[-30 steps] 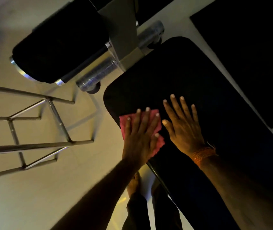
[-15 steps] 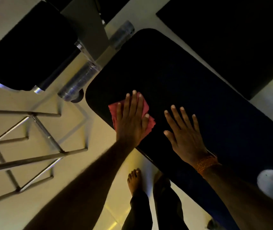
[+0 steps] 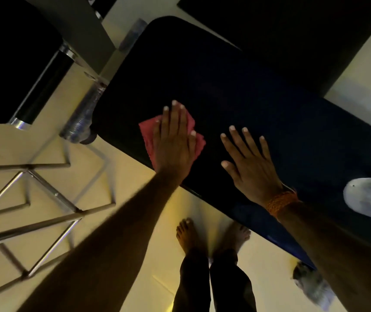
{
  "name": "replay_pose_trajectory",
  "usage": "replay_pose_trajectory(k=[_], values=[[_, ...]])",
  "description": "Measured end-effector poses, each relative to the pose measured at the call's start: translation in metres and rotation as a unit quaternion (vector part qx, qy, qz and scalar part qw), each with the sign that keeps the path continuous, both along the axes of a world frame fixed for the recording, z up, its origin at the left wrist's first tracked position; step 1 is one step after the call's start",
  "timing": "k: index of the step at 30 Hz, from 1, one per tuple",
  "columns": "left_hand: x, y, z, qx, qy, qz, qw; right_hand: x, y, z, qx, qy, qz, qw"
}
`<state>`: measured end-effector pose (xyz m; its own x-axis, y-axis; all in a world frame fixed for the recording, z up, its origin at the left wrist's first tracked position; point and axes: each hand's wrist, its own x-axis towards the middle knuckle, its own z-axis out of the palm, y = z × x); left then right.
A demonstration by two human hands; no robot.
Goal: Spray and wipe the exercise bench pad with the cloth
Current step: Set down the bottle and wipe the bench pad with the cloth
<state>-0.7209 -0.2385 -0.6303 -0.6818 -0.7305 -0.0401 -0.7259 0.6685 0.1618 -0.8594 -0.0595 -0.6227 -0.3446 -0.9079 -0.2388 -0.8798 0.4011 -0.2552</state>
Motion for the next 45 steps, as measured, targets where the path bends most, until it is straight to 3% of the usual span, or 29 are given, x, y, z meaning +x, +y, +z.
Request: replay_pose_trajectory(k=[5,8,11,14,16,18,20,21,24,26,31,35,37,40,42,45], values=[[0.041,0.066,-0.004,0.034,-0.003,-0.163,0.986,0.001,0.019,-0.001,-0.003,-0.005,-0.007,1.000],[0.025,0.044,-0.004,-0.024,0.004,-0.094,0.995,0.001,0.024,-0.001,-0.010,-0.012,-0.005,1.000],[0.017,0.075,-0.003,0.021,0.027,0.003,0.999,0.000,0.033,-0.002,-0.016,-0.020,-0.023,0.999],[0.033,0.118,-0.005,0.058,0.039,-0.086,0.994,-0.002,0.042,-0.001,-0.023,-0.028,-0.043,0.998],[0.036,0.105,-0.008,0.027,0.044,-0.120,0.991,-0.004,0.052,0.000,-0.025,-0.032,-0.046,0.998],[0.023,0.085,-0.010,-0.012,0.058,-0.050,0.997,-0.006,0.061,-0.001,-0.030,-0.027,-0.042,0.998],[0.009,0.097,-0.006,-0.002,0.063,0.049,0.997,-0.010,0.073,-0.003,-0.032,-0.026,-0.045,0.998],[0.006,0.117,-0.006,0.017,0.075,0.054,0.996,-0.011,0.078,-0.004,-0.032,-0.024,-0.050,0.998],[0.019,0.170,-0.006,0.070,0.084,-0.064,0.992,-0.016,0.093,-0.005,-0.030,-0.024,-0.054,0.998],[0.026,0.157,-0.009,0.059,0.082,-0.110,0.989,-0.015,0.102,-0.004,-0.029,-0.022,-0.042,0.998],[0.007,0.161,-0.004,0.039,0.079,-0.016,0.996,-0.013,0.111,-0.004,-0.029,-0.023,-0.032,0.999],[0.022,0.193,-0.009,0.039,0.050,-0.151,0.986,-0.016,0.111,0.000,-0.026,-0.025,-0.042,0.998],[0.016,0.160,-0.012,-0.014,0.055,-0.108,0.993,-0.017,0.113,0.001,-0.022,-0.028,-0.047,0.998],[-0.007,0.116,-0.006,-0.033,0.046,0.084,0.995,-0.018,0.115,0.000,-0.023,-0.032,-0.053,0.998],[-0.010,0.130,-0.005,-0.024,0.045,0.076,0.996,-0.018,0.112,0.001,-0.024,-0.034,-0.054,0.998],[0.002,0.175,-0.002,0.007,0.060,-0.029,0.998,-0.023,0.102,0.007,-0.031,-0.039,-0.062,0.997]])
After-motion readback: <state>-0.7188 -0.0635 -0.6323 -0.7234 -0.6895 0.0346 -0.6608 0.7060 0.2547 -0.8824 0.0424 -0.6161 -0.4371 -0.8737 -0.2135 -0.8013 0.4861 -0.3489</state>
